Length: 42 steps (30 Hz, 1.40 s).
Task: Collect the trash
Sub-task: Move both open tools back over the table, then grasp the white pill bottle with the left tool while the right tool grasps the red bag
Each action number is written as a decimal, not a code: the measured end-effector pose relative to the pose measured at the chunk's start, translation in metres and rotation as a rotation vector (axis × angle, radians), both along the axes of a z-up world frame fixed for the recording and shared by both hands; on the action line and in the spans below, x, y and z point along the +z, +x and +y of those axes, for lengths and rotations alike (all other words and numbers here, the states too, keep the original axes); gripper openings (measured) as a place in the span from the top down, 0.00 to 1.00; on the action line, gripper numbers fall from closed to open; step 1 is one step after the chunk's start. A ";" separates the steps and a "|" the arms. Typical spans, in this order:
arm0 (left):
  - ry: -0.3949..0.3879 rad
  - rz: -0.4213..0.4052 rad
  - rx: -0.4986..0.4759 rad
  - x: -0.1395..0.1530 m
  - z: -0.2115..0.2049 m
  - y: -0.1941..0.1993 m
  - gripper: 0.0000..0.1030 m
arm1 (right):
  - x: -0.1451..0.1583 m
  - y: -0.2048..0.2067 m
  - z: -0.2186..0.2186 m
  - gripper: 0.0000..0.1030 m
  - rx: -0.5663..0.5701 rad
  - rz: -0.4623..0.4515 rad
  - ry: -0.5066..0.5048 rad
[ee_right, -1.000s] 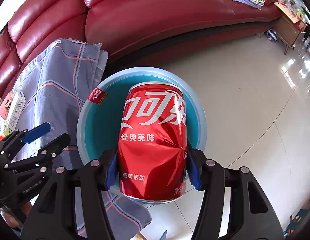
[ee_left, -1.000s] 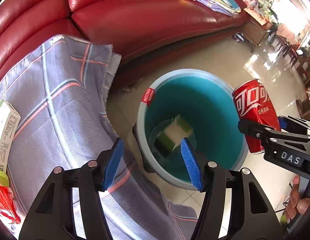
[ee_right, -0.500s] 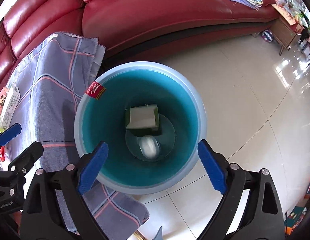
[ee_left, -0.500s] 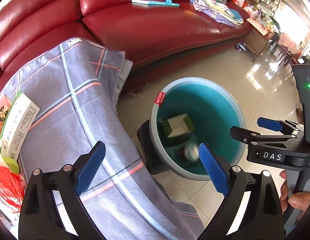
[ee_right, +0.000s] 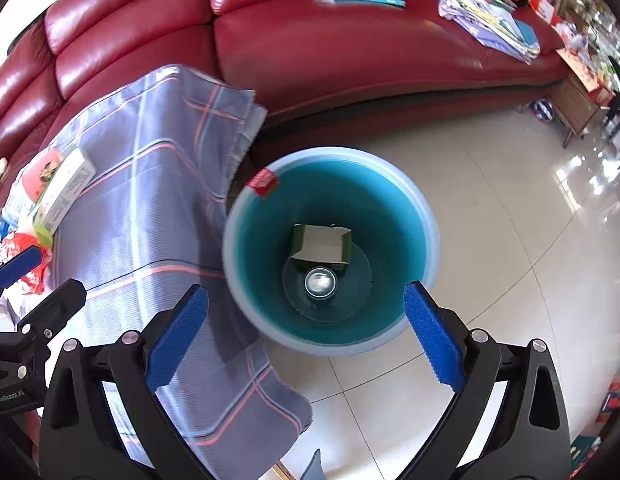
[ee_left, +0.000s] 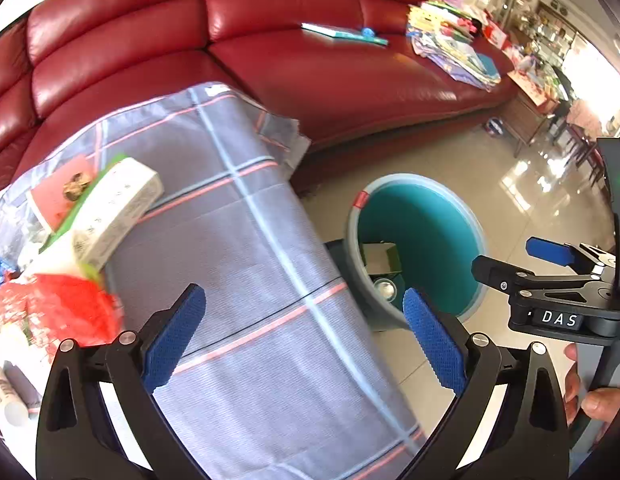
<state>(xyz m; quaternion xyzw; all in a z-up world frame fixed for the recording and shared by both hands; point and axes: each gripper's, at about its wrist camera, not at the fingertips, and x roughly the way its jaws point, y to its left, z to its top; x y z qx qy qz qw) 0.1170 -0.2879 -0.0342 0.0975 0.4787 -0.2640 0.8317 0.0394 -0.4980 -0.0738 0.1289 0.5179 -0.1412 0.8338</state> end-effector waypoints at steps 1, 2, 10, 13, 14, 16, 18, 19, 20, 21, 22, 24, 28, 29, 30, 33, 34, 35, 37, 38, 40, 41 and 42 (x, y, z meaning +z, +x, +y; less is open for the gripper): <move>-0.003 -0.005 0.010 0.003 0.010 -0.002 0.04 | 0.003 -0.001 0.007 0.09 0.011 -0.005 -0.002; -0.006 -0.010 0.021 0.005 0.019 -0.003 0.04 | 0.005 0.001 0.015 0.09 0.023 -0.009 -0.006; -0.025 -0.033 0.133 0.021 0.103 -0.010 0.04 | 0.021 0.011 0.089 0.09 0.143 -0.031 -0.027; -0.026 -0.040 0.188 0.023 0.140 -0.012 0.04 | 0.026 0.019 0.120 0.09 0.196 -0.035 -0.038; -0.029 -0.041 0.207 0.023 0.154 -0.012 0.04 | 0.027 0.022 0.131 0.09 0.215 -0.036 -0.041; -0.030 -0.037 0.252 0.023 0.181 -0.012 0.04 | 0.029 0.028 0.151 0.09 0.251 -0.036 -0.045; -0.038 -0.030 0.298 0.022 0.209 -0.011 0.04 | 0.030 0.036 0.174 0.09 0.292 -0.032 -0.048; -0.040 -0.026 0.321 0.021 0.223 -0.010 0.04 | 0.030 0.039 0.185 0.09 0.312 -0.031 -0.052; -0.041 -0.024 0.343 0.019 0.237 -0.010 0.04 | 0.030 0.040 0.196 0.09 0.331 -0.030 -0.055; -0.038 -0.021 0.368 0.018 0.251 -0.009 0.04 | 0.029 0.044 0.207 0.09 0.352 -0.028 -0.058; -0.036 -0.019 0.392 0.017 0.265 -0.009 0.04 | 0.028 0.048 0.220 0.09 0.375 -0.023 -0.061; -0.033 -0.015 0.441 0.013 0.290 -0.007 0.04 | 0.026 0.056 0.246 0.09 0.423 -0.015 -0.075; -0.029 -0.010 0.524 0.007 0.334 -0.005 0.04 | 0.023 0.076 0.290 0.09 0.508 -0.002 -0.089; -0.028 -0.004 0.540 0.004 0.342 -0.003 0.04 | 0.021 0.081 0.300 0.09 0.528 0.001 -0.086; -0.029 0.005 0.555 0.002 0.349 -0.001 0.04 | 0.020 0.086 0.311 0.09 0.548 0.005 -0.087; -0.046 0.038 0.599 -0.007 0.371 0.005 0.04 | 0.017 0.100 0.337 0.09 0.602 0.015 -0.099; -0.054 0.050 0.610 -0.010 0.376 0.007 0.04 | 0.016 0.105 0.344 0.09 0.617 0.018 -0.102; -0.061 0.060 0.617 -0.013 0.381 0.009 0.04 | 0.015 0.109 0.350 0.09 0.628 0.021 -0.106; -0.069 0.073 0.627 -0.017 0.387 0.011 0.04 | 0.011 0.118 0.360 0.09 0.653 0.031 -0.119; -0.072 0.078 0.631 -0.020 0.390 0.012 0.04 | 0.008 0.123 0.364 0.09 0.664 0.032 -0.132; -0.077 0.090 0.636 -0.024 0.392 0.015 0.04 | 0.003 0.130 0.368 0.09 0.679 0.047 -0.147; -0.080 0.095 0.638 -0.027 0.393 0.016 0.04 | 0.000 0.134 0.369 0.09 0.684 0.054 -0.148; -0.082 0.100 0.640 -0.029 0.394 0.017 0.04 | -0.003 0.137 0.370 0.09 0.686 0.058 -0.149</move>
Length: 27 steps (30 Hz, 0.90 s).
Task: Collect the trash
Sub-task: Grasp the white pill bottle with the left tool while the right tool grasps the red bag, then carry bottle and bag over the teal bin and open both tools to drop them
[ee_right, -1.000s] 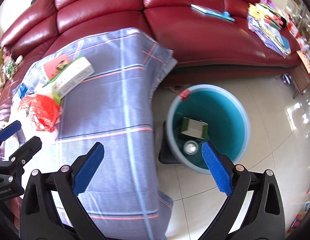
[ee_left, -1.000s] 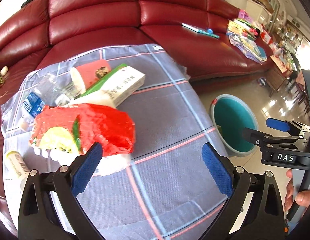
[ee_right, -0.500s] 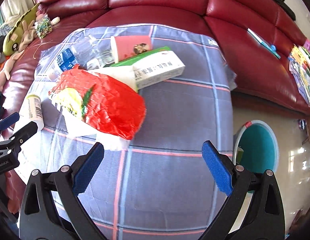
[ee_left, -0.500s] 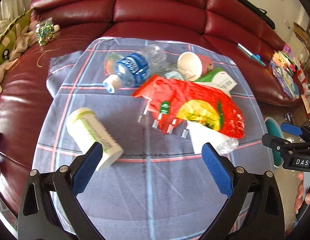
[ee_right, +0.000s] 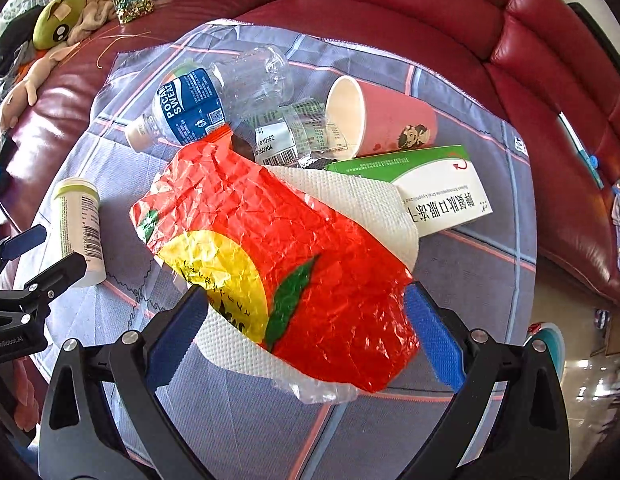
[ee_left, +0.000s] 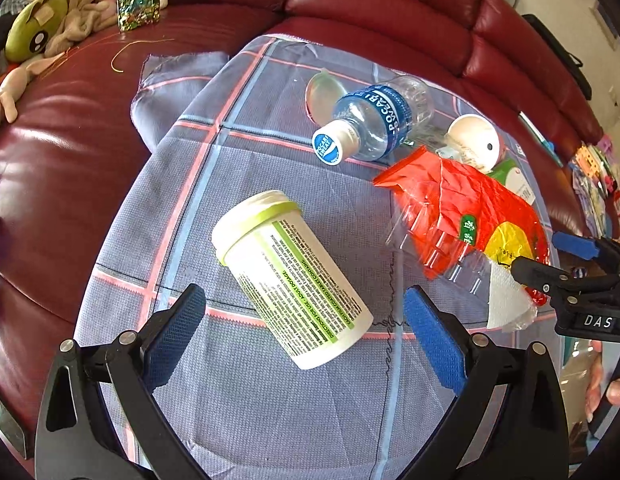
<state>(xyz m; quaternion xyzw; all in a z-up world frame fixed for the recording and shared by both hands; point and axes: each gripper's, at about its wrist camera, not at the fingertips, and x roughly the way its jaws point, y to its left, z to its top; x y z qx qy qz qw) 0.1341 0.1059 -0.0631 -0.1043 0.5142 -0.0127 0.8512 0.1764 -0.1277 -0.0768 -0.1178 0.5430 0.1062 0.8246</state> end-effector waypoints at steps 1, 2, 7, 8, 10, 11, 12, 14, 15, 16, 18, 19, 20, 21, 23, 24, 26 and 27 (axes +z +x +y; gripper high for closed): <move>-0.002 0.004 0.002 -0.002 0.001 0.002 0.04 | -0.003 0.003 0.001 0.09 0.001 0.004 -0.007; -0.004 0.008 0.004 -0.004 0.002 0.003 0.04 | -0.006 0.005 0.001 0.09 0.003 0.009 -0.007; -0.026 0.036 0.028 -0.017 0.007 0.013 0.04 | -0.008 0.003 0.001 0.21 0.012 0.002 0.027; -0.031 0.039 0.030 -0.019 0.007 0.015 0.04 | -0.007 0.001 0.000 0.29 0.016 0.008 0.041; -0.036 0.040 0.034 -0.021 0.007 0.019 0.04 | -0.007 -0.001 0.001 0.38 0.022 0.025 0.065; -0.036 0.037 0.033 -0.021 0.006 0.020 0.04 | -0.006 -0.002 0.002 0.42 0.026 0.023 0.062; -0.035 0.035 0.031 -0.021 0.004 0.021 0.04 | -0.006 -0.004 0.003 0.44 0.030 0.020 0.060; -0.036 0.033 0.030 -0.023 0.002 0.023 0.06 | -0.002 -0.008 0.001 0.53 0.027 0.013 0.066; -0.037 0.030 0.031 -0.023 0.002 0.023 0.16 | 0.001 -0.009 0.000 0.58 0.023 0.012 0.079; -0.034 0.034 0.033 -0.024 0.002 0.023 0.27 | 0.004 -0.012 -0.002 0.61 0.021 0.015 0.096; -0.032 0.024 0.035 -0.023 0.003 0.021 0.37 | 0.010 -0.017 -0.002 0.62 0.027 0.013 0.107; -0.045 0.025 0.032 -0.023 0.004 0.020 0.41 | 0.013 -0.020 -0.002 0.63 0.032 0.010 0.107; -0.047 0.023 0.032 -0.022 0.004 0.018 0.42 | 0.015 -0.022 -0.002 0.64 0.035 0.010 0.111; -0.037 0.019 0.033 -0.022 0.004 0.017 0.44 | 0.017 -0.025 -0.003 0.66 0.036 0.009 0.115; -0.019 0.008 0.026 -0.019 0.003 0.011 0.45 | 0.022 -0.030 -0.005 0.66 0.036 0.004 0.124; -0.009 0.002 0.018 -0.017 0.002 0.009 0.45 | 0.025 -0.033 -0.006 0.66 0.035 0.001 0.129; 0.011 -0.013 0.011 -0.012 0.000 0.002 0.45 | 0.030 -0.038 -0.010 0.68 0.031 -0.003 0.141; 0.015 -0.020 0.008 -0.010 -0.001 -0.001 0.46 | 0.033 -0.042 -0.012 0.70 0.031 -0.010 0.143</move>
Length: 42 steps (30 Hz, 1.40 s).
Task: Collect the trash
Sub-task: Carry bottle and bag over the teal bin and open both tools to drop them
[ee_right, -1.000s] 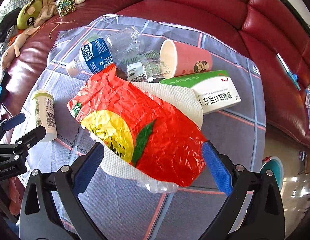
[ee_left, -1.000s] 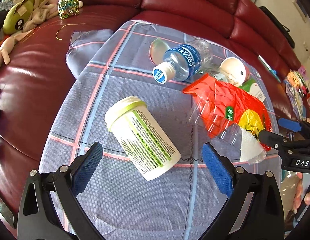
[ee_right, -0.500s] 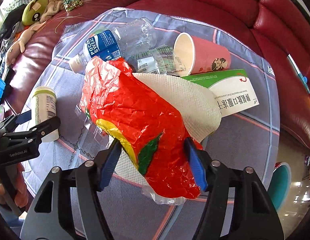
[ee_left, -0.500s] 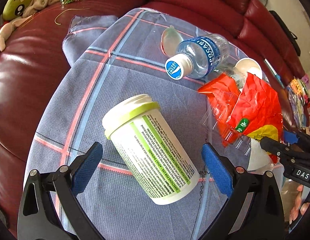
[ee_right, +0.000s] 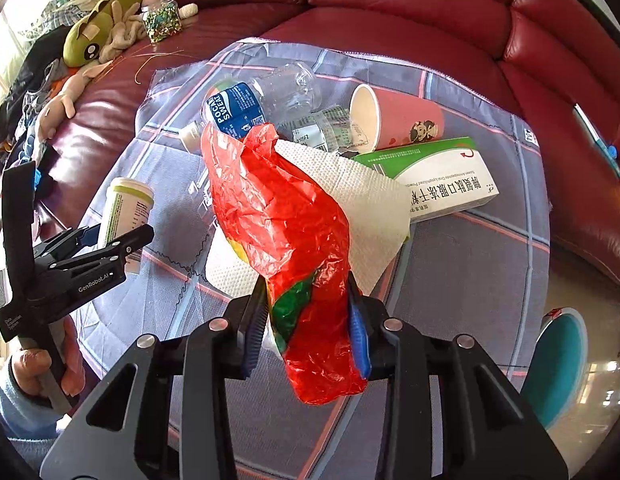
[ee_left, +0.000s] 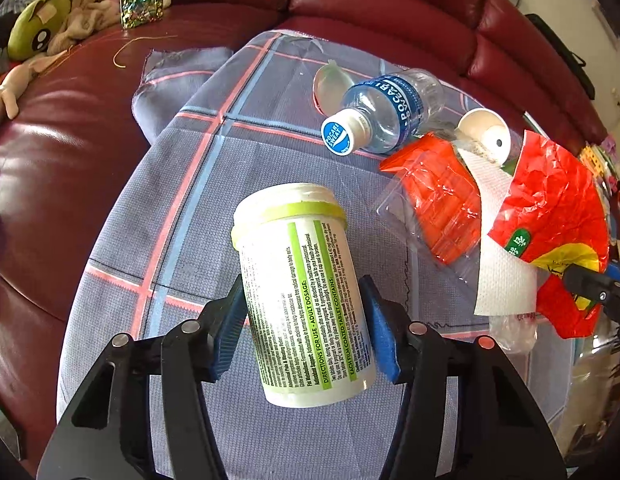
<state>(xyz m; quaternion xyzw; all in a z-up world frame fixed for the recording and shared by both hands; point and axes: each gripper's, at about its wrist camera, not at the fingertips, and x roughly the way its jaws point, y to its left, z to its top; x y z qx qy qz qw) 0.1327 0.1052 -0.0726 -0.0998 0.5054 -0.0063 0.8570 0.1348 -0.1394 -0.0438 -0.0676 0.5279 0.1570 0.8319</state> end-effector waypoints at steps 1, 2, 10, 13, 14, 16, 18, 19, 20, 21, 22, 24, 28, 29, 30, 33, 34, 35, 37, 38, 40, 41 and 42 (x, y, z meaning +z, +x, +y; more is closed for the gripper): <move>0.001 -0.007 -0.003 0.003 0.000 -0.003 0.46 | 0.002 -0.003 -0.002 0.73 -0.004 -0.006 0.000; 0.003 -0.015 -0.007 0.007 -0.002 -0.006 0.46 | 0.004 -0.005 -0.005 0.74 -0.010 -0.011 0.003; 0.020 -0.105 -0.070 0.050 -0.022 -0.028 0.46 | 0.021 -0.021 -0.035 0.78 -0.072 -0.041 0.067; 0.013 -0.129 -0.103 0.065 -0.035 -0.032 0.46 | 0.033 -0.028 -0.047 0.78 -0.096 -0.075 0.083; 0.014 -0.137 -0.115 0.070 -0.040 -0.033 0.46 | 0.036 -0.030 -0.051 0.78 -0.103 -0.089 0.074; 0.012 -0.153 -0.150 0.078 -0.053 -0.035 0.46 | 0.040 -0.034 -0.060 0.78 -0.123 -0.116 0.047; 0.013 -0.167 -0.191 0.085 -0.069 -0.037 0.45 | 0.041 -0.037 -0.077 0.78 -0.156 -0.118 0.056; 0.014 -0.173 -0.215 0.088 -0.080 -0.038 0.45 | 0.041 -0.039 -0.085 0.78 -0.174 -0.118 0.059; 0.012 -0.175 -0.238 0.090 -0.090 -0.038 0.45 | 0.040 -0.040 -0.094 0.78 -0.189 -0.118 0.063; 0.009 -0.176 -0.261 0.091 -0.100 -0.038 0.45 | 0.040 -0.043 -0.104 0.78 -0.207 -0.118 0.068; 0.009 -0.176 -0.285 0.093 -0.112 -0.038 0.45 | 0.039 -0.045 -0.113 0.78 -0.223 -0.121 0.070; 0.016 -0.180 -0.330 0.094 -0.135 -0.037 0.45 | 0.038 -0.050 -0.134 0.78 -0.257 -0.123 0.074; 0.018 -0.177 -0.422 0.095 -0.181 -0.036 0.45 | 0.033 -0.060 -0.176 0.78 -0.328 -0.125 0.075; 0.019 -0.177 -0.446 0.094 -0.192 -0.037 0.45 | 0.032 -0.063 -0.187 0.78 -0.346 -0.126 0.076; 0.018 -0.175 -0.472 0.094 -0.203 -0.036 0.45 | 0.031 -0.066 -0.200 0.78 -0.367 -0.129 0.078; 0.030 -0.171 -0.559 0.093 -0.242 -0.037 0.45 | 0.028 -0.076 -0.240 0.78 -0.440 -0.135 0.085; 0.032 -0.167 -0.588 0.093 -0.255 -0.036 0.45 | 0.026 -0.081 -0.255 0.78 -0.469 -0.136 0.091; 0.033 -0.161 -0.618 0.091 -0.270 -0.035 0.45 | 0.025 -0.086 -0.269 0.78 -0.496 -0.137 0.094; 0.036 -0.147 -0.676 0.087 -0.299 -0.033 0.45 | 0.020 -0.095 -0.297 0.78 -0.551 -0.137 0.098; 0.038 -0.142 -0.703 0.084 -0.313 -0.034 0.45 | 0.017 -0.100 -0.311 0.78 -0.578 -0.134 0.099; 0.040 -0.129 -0.761 0.078 -0.343 -0.035 0.45 | 0.010 -0.110 -0.338 0.78 -0.633 -0.126 0.103; 0.040 -0.120 -0.786 0.074 -0.358 -0.036 0.45 | 0.005 -0.114 -0.351 0.78 -0.659 -0.119 0.107; 0.038 -0.111 -0.810 0.070 -0.372 -0.036 0.45 | 0.001 -0.118 -0.362 0.78 -0.682 -0.113 0.109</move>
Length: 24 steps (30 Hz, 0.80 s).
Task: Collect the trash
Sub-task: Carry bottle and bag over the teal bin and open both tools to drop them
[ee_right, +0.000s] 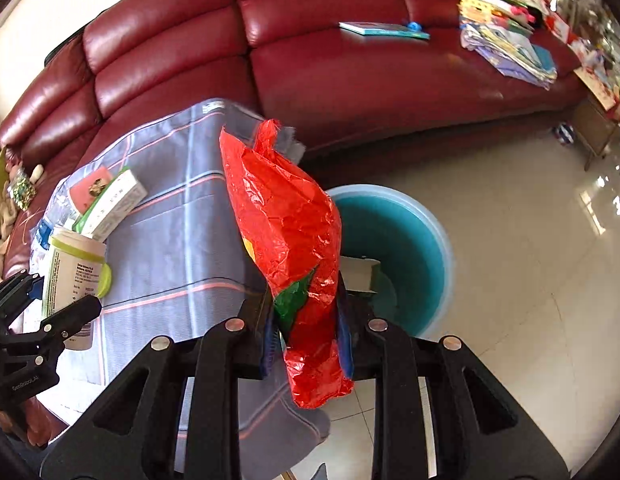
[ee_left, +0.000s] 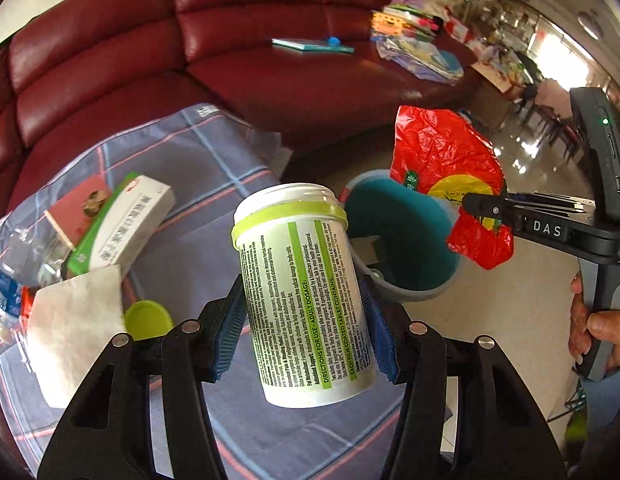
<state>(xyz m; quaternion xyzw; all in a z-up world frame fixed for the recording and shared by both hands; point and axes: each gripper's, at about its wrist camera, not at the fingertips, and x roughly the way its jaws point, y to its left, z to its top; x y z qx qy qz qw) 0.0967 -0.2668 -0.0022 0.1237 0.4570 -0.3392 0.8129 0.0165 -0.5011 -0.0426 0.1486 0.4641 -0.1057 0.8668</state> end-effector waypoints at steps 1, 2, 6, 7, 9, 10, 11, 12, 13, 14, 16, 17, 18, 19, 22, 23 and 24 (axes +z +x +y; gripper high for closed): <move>0.004 0.010 -0.023 -0.004 -0.014 0.000 0.45 | -0.004 -0.005 -0.012 0.78 -0.023 0.006 0.005; 0.007 0.020 -0.046 -0.008 -0.027 0.000 0.45 | -0.008 -0.009 -0.022 0.78 -0.041 0.012 0.007; 0.020 0.063 -0.125 -0.026 -0.078 0.000 0.45 | -0.025 -0.020 -0.055 0.78 -0.092 0.037 0.029; 0.023 0.073 -0.143 -0.031 -0.089 0.000 0.45 | -0.028 -0.022 -0.061 0.78 -0.100 0.042 0.034; 0.027 0.096 -0.172 -0.041 -0.110 0.002 0.45 | -0.035 -0.025 -0.072 0.77 -0.118 0.048 0.045; 0.031 0.105 -0.184 -0.046 -0.120 0.003 0.45 | -0.037 -0.025 -0.078 0.77 -0.126 0.050 0.049; 0.034 0.114 -0.194 -0.052 -0.130 0.005 0.45 | -0.039 -0.026 -0.083 0.77 -0.132 0.052 0.053; 0.038 0.123 -0.201 -0.057 -0.138 0.007 0.45 | -0.042 -0.025 -0.087 0.77 -0.138 0.057 0.056; 0.042 0.133 -0.207 -0.063 -0.145 0.009 0.45 | -0.045 -0.025 -0.090 0.77 -0.143 0.063 0.058; 0.045 0.143 -0.213 -0.068 -0.152 0.011 0.45 | -0.047 -0.025 -0.093 0.77 -0.147 0.071 0.060; 0.052 0.161 -0.220 -0.079 -0.166 0.016 0.45 | -0.052 -0.024 -0.099 0.77 -0.155 0.084 0.068; 0.057 0.170 -0.224 -0.084 -0.173 0.018 0.45 | -0.054 -0.023 -0.102 0.77 -0.159 0.089 0.070; 0.063 0.181 -0.228 -0.090 -0.179 0.021 0.45 | -0.056 -0.021 -0.103 0.77 -0.161 0.093 0.073; 0.070 0.189 -0.228 -0.095 -0.184 0.023 0.45 | -0.058 -0.020 -0.105 0.77 -0.162 0.097 0.077; 0.094 0.198 -0.225 -0.108 -0.193 0.029 0.42 | -0.063 -0.015 -0.108 0.77 -0.161 0.105 0.083; 0.102 0.196 -0.218 -0.110 -0.195 0.029 0.39 | -0.065 -0.013 -0.109 0.77 -0.160 0.107 0.086; 0.104 0.190 -0.209 -0.110 -0.194 0.030 0.34 | -0.066 -0.011 -0.109 0.77 -0.158 0.109 0.089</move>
